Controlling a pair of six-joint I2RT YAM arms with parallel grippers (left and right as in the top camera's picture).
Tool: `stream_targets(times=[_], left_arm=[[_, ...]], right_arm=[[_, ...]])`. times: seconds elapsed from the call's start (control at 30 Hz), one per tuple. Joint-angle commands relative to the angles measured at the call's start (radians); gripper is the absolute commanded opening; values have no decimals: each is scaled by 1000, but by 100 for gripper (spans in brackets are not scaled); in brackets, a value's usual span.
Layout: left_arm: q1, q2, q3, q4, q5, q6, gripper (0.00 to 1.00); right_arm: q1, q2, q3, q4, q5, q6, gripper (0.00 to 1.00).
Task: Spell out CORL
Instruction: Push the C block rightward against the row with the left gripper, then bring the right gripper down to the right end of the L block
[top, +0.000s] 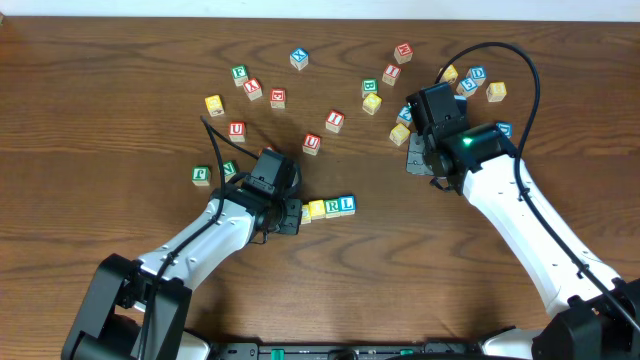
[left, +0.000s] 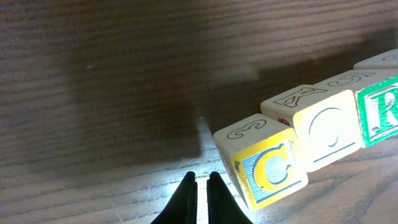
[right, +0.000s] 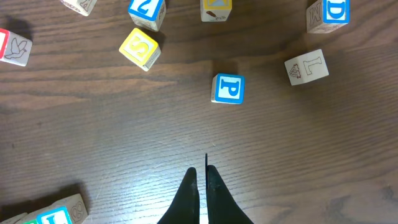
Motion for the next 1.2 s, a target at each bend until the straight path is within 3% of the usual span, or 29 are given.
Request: stream_targets(times=[0.0,1.17], left_arm=[[-2,4,-8,0,10,-35,7],[-2,4,-8,95,10,-47,7]], right_arm=[[-6,-14,19,2,20,-1,1],[-6,-14,19,-2,20,0,1]])
